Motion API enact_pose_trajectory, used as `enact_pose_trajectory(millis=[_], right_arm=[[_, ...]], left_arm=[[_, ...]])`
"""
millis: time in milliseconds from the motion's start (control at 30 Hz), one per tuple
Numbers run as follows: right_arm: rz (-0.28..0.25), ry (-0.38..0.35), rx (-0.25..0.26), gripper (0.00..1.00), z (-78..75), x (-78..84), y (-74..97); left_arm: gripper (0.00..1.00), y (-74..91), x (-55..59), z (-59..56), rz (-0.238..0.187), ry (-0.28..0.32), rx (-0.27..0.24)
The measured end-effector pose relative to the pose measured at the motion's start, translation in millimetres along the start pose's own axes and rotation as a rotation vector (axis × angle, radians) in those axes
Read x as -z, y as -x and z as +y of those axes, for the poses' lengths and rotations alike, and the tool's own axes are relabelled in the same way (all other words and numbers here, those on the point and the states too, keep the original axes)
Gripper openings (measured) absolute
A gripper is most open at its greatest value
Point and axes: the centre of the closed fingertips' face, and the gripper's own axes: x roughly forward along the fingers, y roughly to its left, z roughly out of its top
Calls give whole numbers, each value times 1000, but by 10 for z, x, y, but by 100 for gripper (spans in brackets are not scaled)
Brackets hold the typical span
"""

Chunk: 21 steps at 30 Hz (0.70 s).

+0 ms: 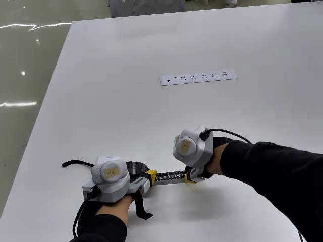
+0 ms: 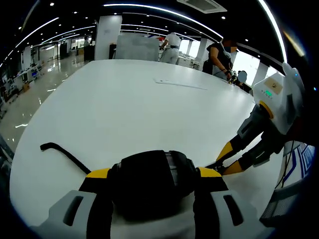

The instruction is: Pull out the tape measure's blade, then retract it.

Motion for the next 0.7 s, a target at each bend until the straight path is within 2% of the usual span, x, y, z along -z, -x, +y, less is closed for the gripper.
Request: enact_pose_trajectory(millis=[700], right_arm=[[0,8,-3,9,10,-67,-31]], left_arm=[[60,-10,2,10,9,-3,0]])
